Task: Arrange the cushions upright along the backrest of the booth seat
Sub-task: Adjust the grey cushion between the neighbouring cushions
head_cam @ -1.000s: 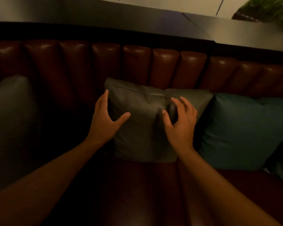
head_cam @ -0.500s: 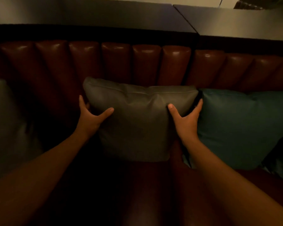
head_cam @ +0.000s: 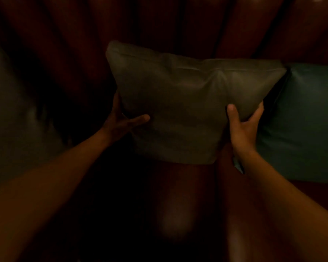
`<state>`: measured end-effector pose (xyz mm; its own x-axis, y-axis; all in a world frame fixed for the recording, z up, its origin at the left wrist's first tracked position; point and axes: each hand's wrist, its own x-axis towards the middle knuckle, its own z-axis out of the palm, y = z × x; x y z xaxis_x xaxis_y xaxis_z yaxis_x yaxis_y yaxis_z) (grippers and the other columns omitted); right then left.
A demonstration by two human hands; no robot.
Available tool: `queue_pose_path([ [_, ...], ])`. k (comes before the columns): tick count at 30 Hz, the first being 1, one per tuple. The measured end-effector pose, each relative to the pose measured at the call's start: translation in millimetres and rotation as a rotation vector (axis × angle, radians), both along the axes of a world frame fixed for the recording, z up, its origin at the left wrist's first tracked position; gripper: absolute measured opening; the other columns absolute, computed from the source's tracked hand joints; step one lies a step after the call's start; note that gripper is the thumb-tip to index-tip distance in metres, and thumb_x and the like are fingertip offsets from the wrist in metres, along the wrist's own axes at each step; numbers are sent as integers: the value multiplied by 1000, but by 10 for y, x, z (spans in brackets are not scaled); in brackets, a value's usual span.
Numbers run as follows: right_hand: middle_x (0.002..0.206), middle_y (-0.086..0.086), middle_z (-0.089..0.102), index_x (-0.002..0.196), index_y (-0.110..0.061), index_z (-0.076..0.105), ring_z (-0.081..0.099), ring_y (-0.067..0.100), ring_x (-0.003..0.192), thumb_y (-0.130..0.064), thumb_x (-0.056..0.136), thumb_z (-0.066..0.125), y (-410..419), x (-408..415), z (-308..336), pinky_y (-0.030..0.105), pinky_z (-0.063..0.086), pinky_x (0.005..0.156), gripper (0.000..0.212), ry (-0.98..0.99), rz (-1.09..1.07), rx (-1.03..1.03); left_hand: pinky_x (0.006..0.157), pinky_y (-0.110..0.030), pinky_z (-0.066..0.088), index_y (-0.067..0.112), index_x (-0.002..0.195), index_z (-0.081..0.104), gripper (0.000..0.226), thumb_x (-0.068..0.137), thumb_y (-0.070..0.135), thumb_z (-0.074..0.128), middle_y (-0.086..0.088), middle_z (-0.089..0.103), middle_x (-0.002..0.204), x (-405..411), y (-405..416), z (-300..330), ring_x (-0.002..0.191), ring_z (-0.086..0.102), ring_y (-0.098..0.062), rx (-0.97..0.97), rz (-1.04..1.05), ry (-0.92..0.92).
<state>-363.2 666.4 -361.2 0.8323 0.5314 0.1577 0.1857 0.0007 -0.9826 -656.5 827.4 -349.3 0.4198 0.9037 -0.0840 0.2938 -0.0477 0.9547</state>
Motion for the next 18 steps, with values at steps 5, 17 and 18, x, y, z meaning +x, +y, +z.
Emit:
queue_pose_path([
  [5, 158, -21, 31, 163, -22, 11, 37, -14, 138, -65, 75, 75, -221, -267, -478, 15, 29, 118, 117, 8, 141, -139, 115, -46, 32, 31, 159, 2, 126, 68, 47, 88, -2, 18, 165, 0, -77, -243, 149, 25, -29, 14, -80, 379],
  [17, 128, -32, 49, 146, -36, 36, 50, -28, 108, -32, 79, 87, 143, -694, -418, 4, 40, 97, 85, 26, 182, -138, 109, -46, 40, 35, 152, 30, 95, 73, 42, 82, 10, 37, 151, -494, -4, -178, 137, 39, -16, 15, 100, 265],
  [18, 129, -31, 52, 143, -41, 38, 52, -23, 112, -37, 76, 89, 202, -765, -413, 8, 43, 98, 85, 31, 203, -136, 108, -44, 41, 33, 151, 34, 91, 74, 45, 80, 12, 39, 149, -568, 14, -141, 134, 41, -14, 28, 107, 314],
])
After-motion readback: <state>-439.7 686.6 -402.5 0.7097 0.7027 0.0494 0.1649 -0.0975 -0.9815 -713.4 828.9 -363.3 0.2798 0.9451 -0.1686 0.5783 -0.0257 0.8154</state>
